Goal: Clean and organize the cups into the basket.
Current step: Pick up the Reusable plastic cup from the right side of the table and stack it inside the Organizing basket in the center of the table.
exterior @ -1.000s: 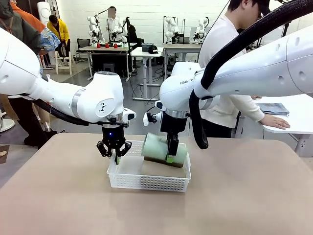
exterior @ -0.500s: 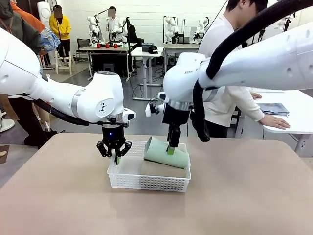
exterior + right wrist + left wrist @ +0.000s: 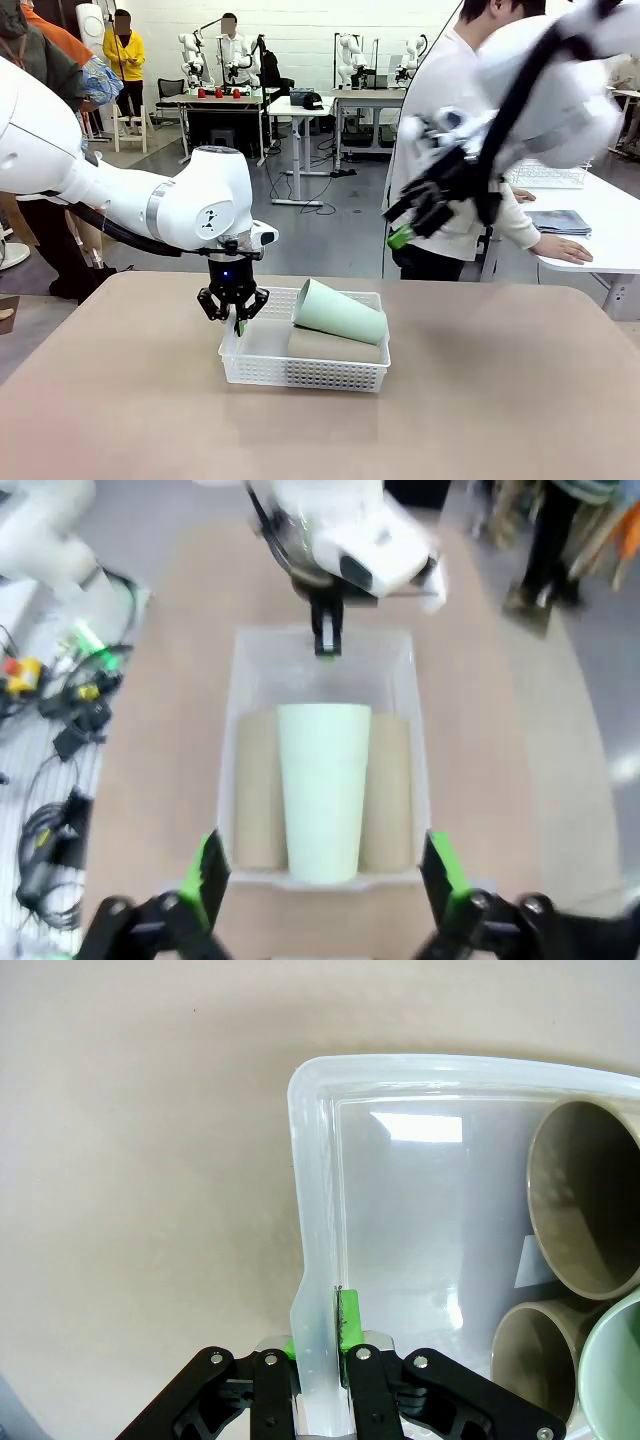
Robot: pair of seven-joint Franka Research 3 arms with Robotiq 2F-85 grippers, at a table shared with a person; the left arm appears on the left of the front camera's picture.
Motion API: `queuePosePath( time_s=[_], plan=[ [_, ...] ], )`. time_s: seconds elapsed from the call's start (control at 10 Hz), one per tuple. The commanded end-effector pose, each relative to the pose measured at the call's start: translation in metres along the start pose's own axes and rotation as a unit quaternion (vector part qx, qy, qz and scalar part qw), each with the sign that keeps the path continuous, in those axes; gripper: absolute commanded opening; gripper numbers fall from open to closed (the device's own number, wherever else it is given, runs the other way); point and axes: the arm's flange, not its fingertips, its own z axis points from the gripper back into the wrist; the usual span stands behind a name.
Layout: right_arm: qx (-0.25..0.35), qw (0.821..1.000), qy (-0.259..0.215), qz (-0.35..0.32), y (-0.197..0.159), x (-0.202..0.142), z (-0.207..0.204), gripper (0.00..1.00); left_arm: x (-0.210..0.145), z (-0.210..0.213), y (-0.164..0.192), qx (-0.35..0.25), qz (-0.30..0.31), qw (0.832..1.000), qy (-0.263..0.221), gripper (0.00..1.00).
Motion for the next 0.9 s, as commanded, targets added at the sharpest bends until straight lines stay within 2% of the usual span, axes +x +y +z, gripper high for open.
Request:
queuePosePath(
  time_s=[0.0, 0.2, 0.5, 0.7, 0.8],
  plan=[
    [0.009, 0.996, -0.085, -0.004, 0.042, -0.074, 0.040, 1.00, 0.000, 0.002, -0.001, 0.000, 0.000, 1.000, -0.002, 0.00],
    [-0.017, 0.990, -0.134, -0.037, 0.063, -0.131, 0.067, 1.00, 0.000, 0.002, -0.001, 0.000, 0.000, 1.000, -0.002, 0.00],
    [-0.031, 0.982, -0.172, -0.077, 0.064, -0.203, 0.069, 1.00, 0.000, 0.002, -0.001, 0.000, 0.000, 1.000, -0.002, 0.00],
    [-0.036, 0.978, -0.194, -0.072, 0.067, -0.224, 0.065, 1.00, 0.000, 0.002, -0.001, 0.000, 0.000, 1.000, -0.002, 0.00],
    [-0.048, 0.979, -0.186, -0.076, 0.068, -0.229, 0.063, 1.00, 0.000, 0.002, -0.001, 0.000, 0.000, 1.000, -0.002, 0.00]
  ],
)
